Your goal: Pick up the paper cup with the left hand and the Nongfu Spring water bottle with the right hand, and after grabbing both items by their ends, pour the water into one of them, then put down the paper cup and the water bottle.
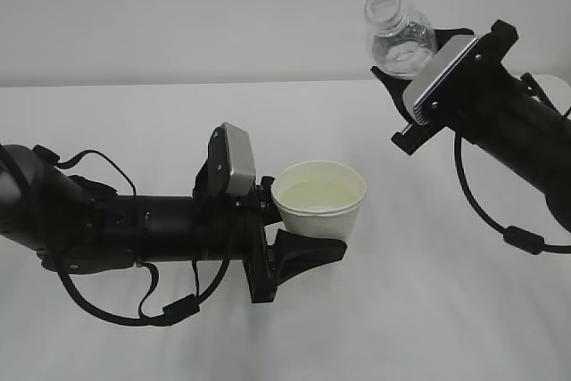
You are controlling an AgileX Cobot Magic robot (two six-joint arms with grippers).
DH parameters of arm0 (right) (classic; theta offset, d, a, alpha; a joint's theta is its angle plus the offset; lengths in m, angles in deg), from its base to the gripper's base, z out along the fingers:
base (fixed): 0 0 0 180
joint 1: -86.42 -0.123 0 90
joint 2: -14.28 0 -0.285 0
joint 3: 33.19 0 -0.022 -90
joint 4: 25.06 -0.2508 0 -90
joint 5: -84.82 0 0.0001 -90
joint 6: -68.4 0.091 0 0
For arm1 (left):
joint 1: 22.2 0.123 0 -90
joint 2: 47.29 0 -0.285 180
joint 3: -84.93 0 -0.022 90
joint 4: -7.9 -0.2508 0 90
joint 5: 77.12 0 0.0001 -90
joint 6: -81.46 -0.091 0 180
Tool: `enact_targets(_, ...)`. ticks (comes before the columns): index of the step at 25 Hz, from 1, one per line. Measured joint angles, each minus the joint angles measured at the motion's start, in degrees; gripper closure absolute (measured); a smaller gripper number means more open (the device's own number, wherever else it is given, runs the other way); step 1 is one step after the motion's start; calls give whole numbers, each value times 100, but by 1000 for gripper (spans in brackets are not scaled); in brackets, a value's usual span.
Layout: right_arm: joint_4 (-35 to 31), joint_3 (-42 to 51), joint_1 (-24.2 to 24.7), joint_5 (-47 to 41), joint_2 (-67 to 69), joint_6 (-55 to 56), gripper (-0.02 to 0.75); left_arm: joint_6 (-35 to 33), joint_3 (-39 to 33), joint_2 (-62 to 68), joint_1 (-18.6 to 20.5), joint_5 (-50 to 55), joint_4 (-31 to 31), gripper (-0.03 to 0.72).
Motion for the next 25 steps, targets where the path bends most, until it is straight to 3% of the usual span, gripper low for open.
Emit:
enact_targets(17,-560,0,0,0,0,1389,290,0,0,0,0,0,47,238)
enact_targets(25,-1271,0,0,-106,0,1544,290,0,0,0,0,0,47,238)
